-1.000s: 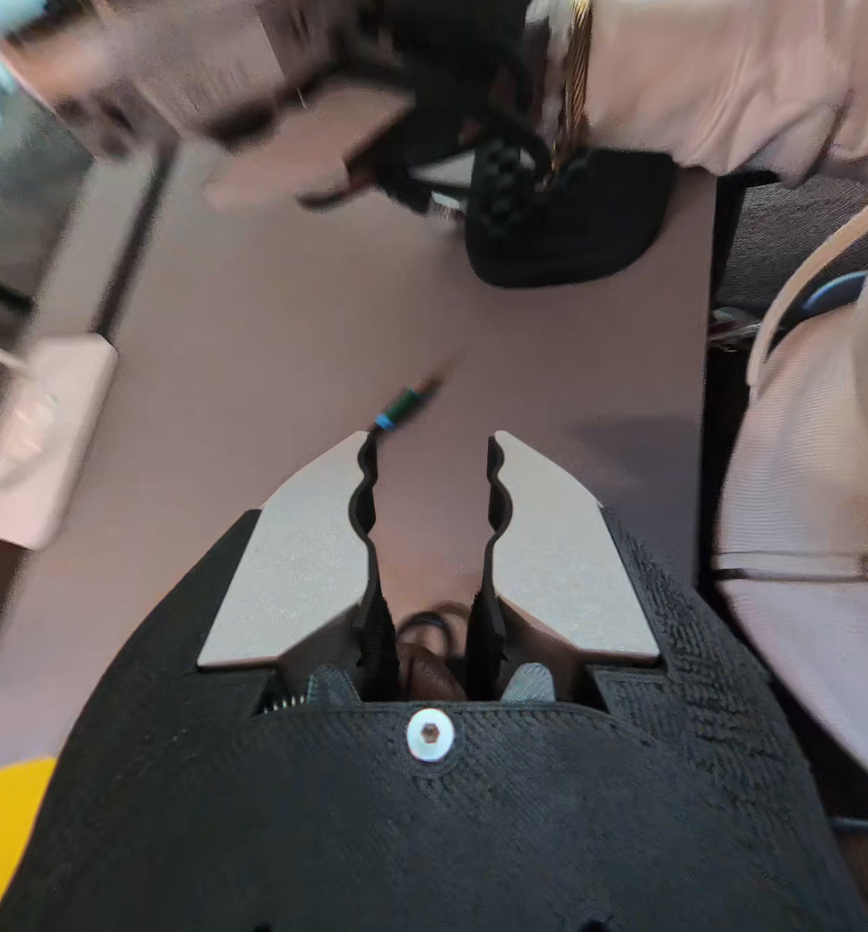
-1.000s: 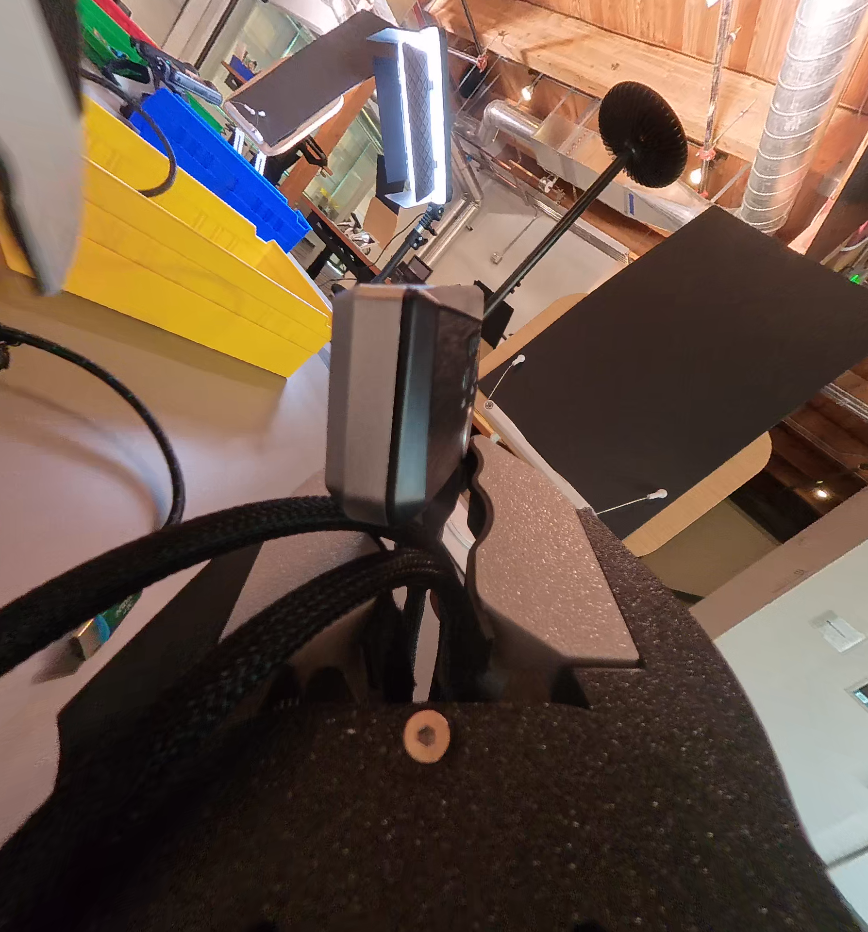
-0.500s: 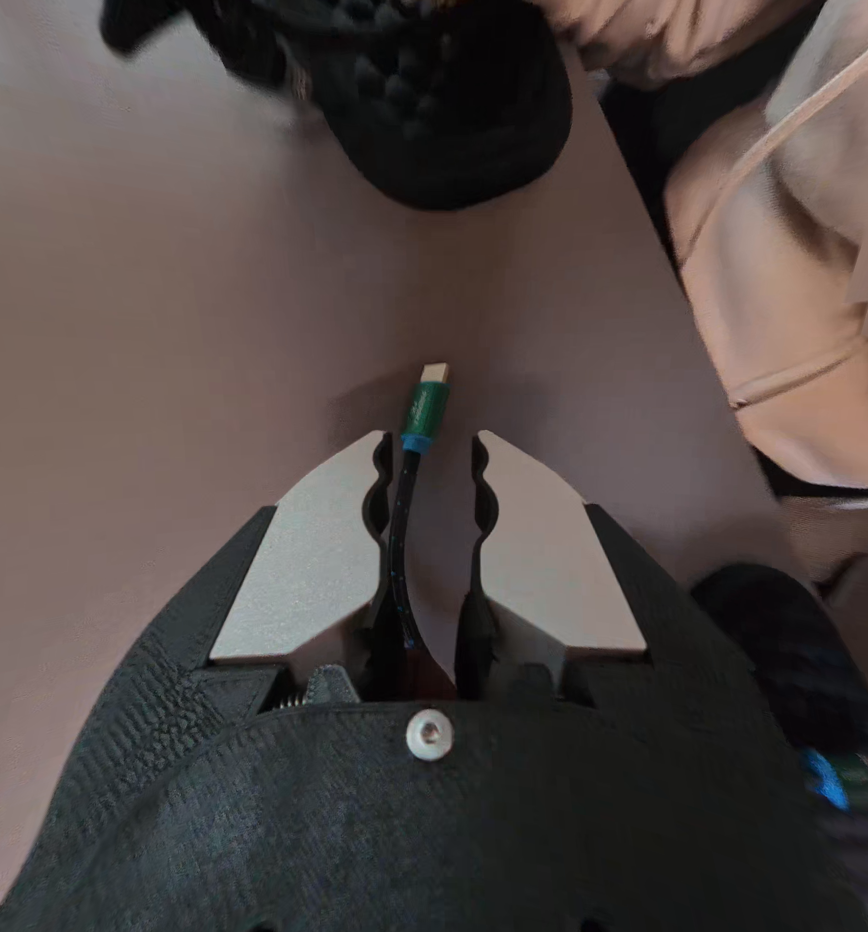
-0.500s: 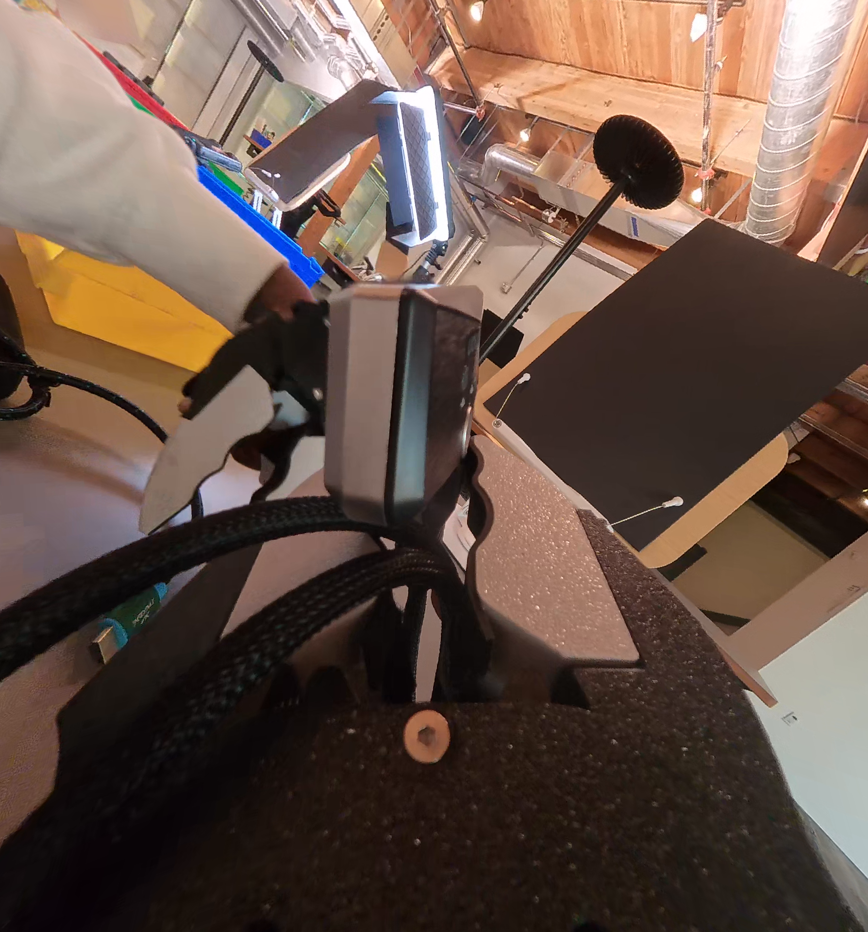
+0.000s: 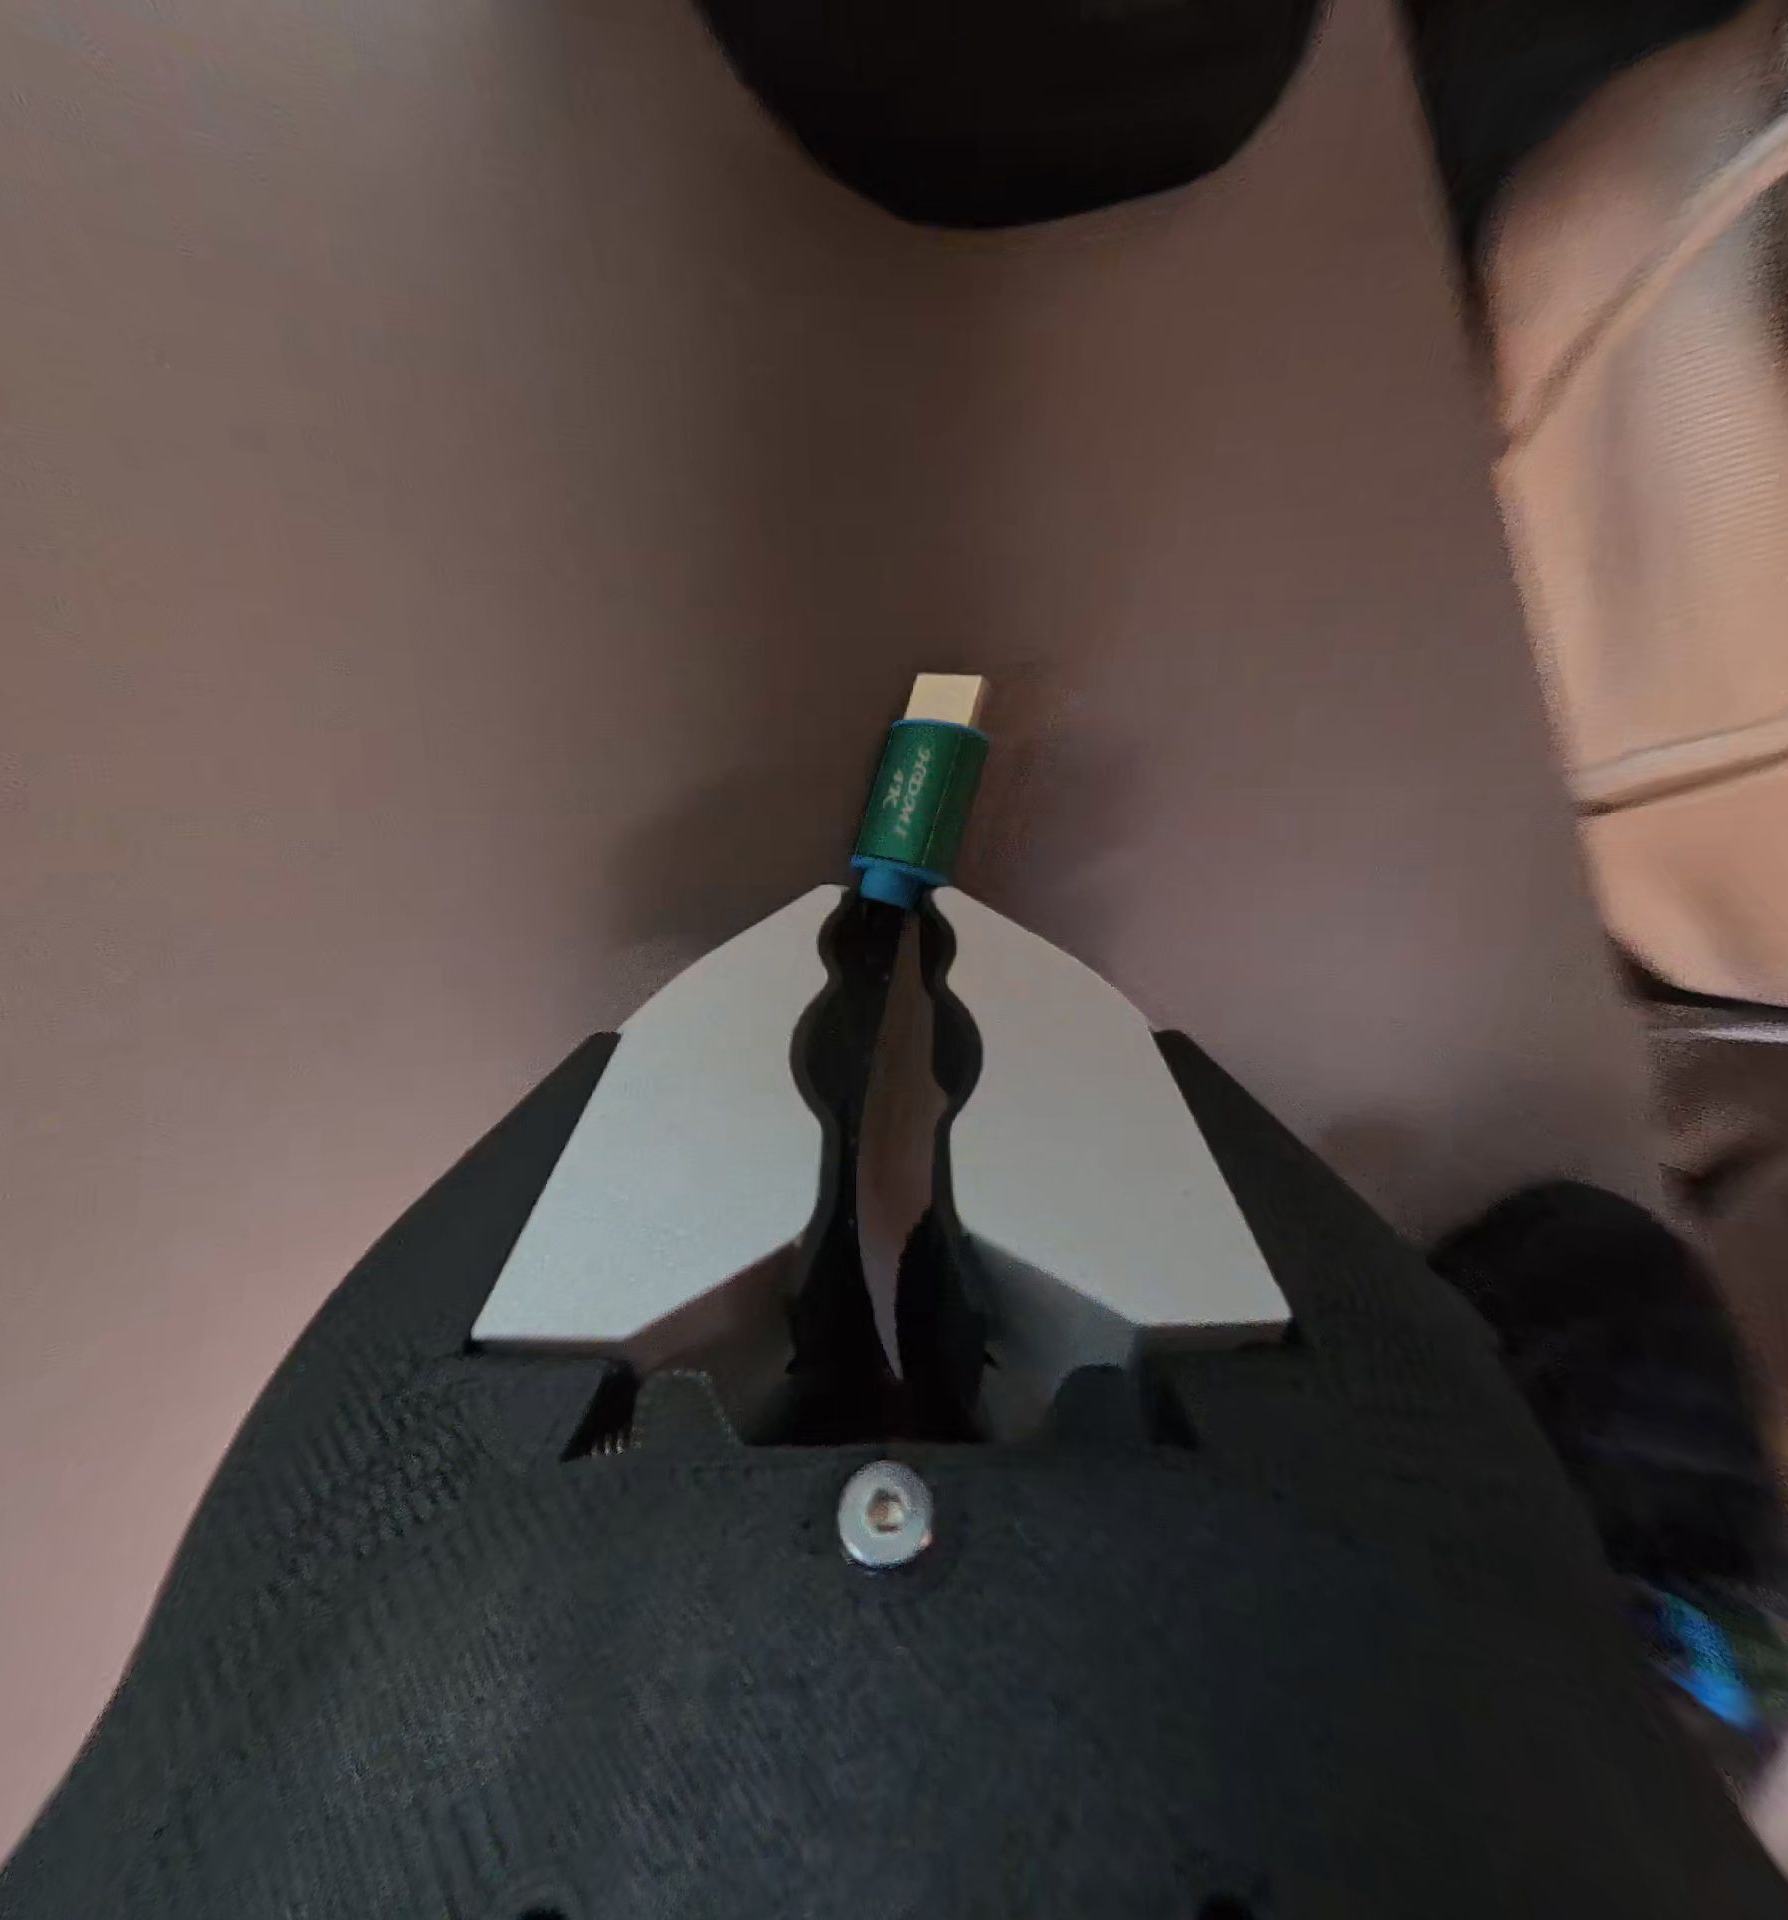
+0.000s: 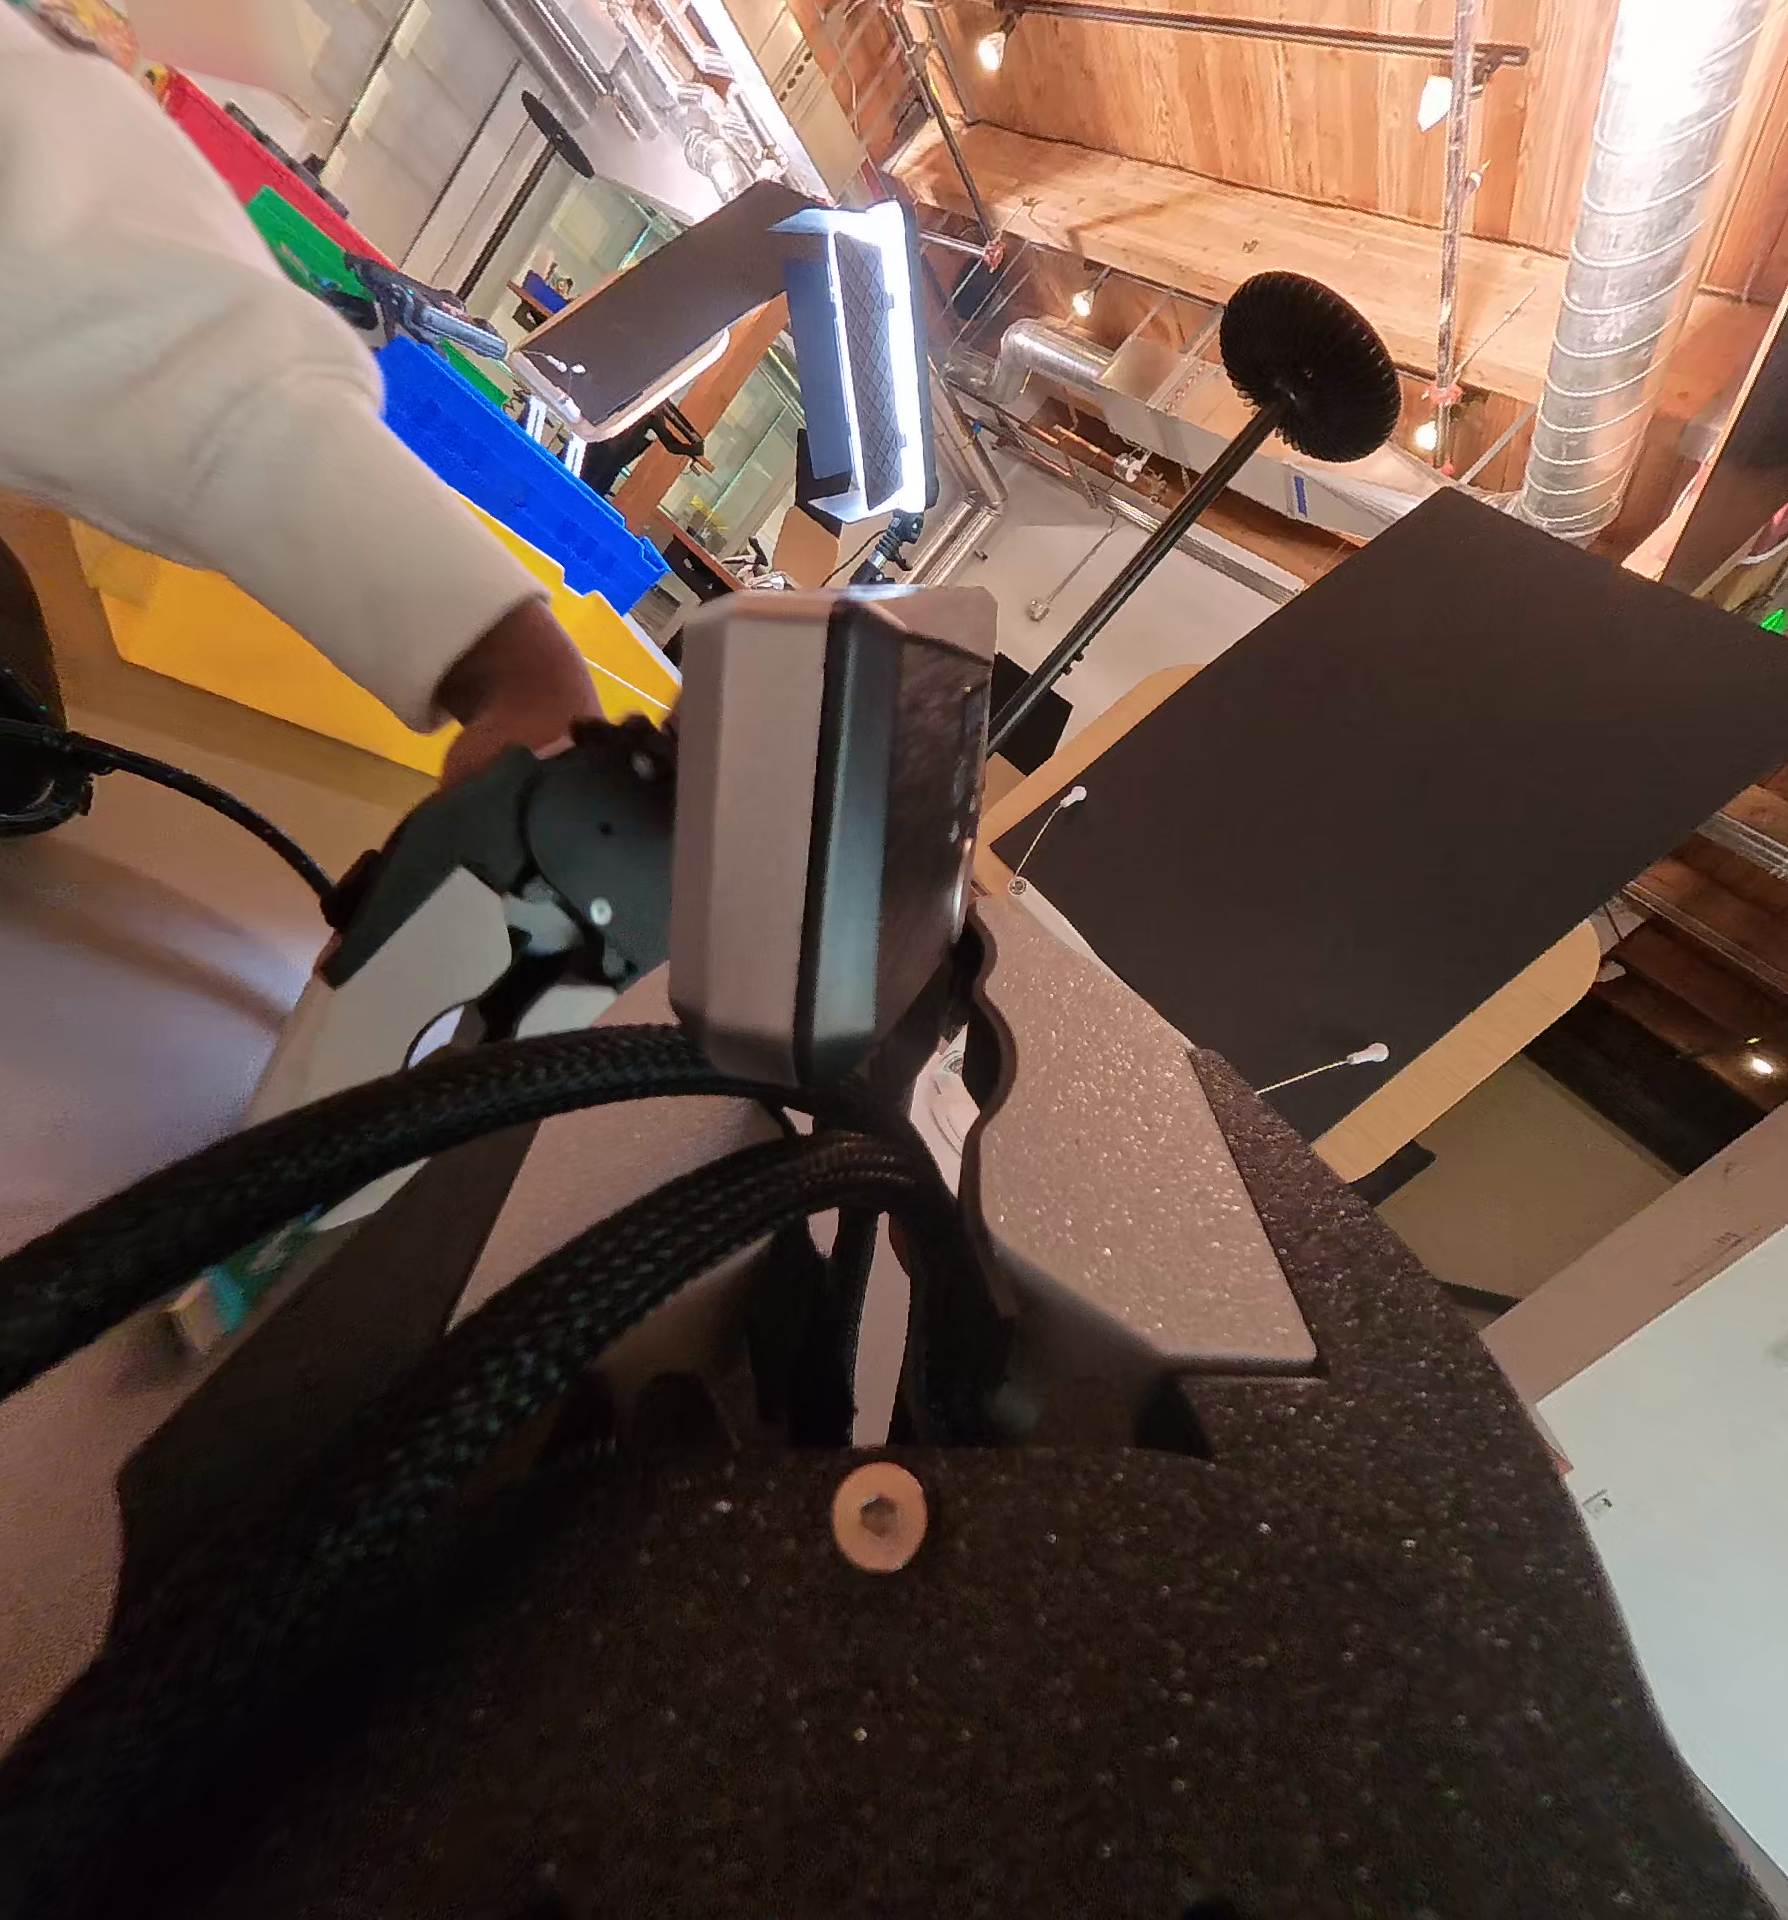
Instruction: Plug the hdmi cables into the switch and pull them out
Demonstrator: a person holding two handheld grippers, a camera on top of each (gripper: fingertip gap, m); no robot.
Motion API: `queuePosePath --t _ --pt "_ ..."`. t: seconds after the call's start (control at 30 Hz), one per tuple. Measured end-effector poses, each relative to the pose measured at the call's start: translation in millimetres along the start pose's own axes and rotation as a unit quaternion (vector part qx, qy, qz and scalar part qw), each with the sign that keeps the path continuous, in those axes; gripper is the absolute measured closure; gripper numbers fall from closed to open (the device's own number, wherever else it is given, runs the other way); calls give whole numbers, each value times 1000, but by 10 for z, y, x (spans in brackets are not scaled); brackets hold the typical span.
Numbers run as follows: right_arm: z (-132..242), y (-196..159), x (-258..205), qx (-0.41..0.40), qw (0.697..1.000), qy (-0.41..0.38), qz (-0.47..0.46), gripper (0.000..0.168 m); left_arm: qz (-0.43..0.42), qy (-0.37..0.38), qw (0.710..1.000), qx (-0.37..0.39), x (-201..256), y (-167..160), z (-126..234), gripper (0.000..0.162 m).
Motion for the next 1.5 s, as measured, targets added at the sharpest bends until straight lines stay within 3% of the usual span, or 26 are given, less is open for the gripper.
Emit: queuePosePath --t 0.1,0.17,0.23,0.3,0.37,0.43,0.53,0.67,0.9,1.17,1.5 --pt "3 14 -28 1 1000 5 8 141 -3 192 981 24 126 -121 290 151" --pt "-30 -9 -86 -16 999 16 31 141 31 314 946 69 310 -203 523 151" --pt "-98 -84 -185 -61 995 33 71 141 49 451 887 87 514 -358 712 151" --pt "-190 -170 -319 -109 985 51 123 141 61 586 804 84 694 -528 836 151" --pt "-295 -239 -443 -156 971 54 173 141 76 649 751 98 837 -616 813 152" --pt "-376 -289 -538 -197 950 42 239 141 98 664 732 121 873 -639 711 152" --pt "-421 -318 -639 -214 926 30 309 143 86 652 738 153 825 -571 574 152" --pt "-415 -376 -685 -210 918 39 335 143 56 656 737 156 841 -504 565 152" --pt "-487 -506 -779 -275 869 37 409 142 -20 731 681 23 875 -455 451 152" --pt "-528 -524 -907 -285 882 75 368 142 -92 768 617 -141 827 -413 360 152" --pt "-537 -533 -913 -291 890 76 341 143 -96 761 616 -178 790 -427 312 153"
Point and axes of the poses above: each gripper's, where its closed fingertips meet, z back along the fingers, y out of its top, x = y × z across the jaws, the point moved 6 cm from there along z, back along the fingers, and after that the axes turned 1 degree about -z, right-handed, at the moved point
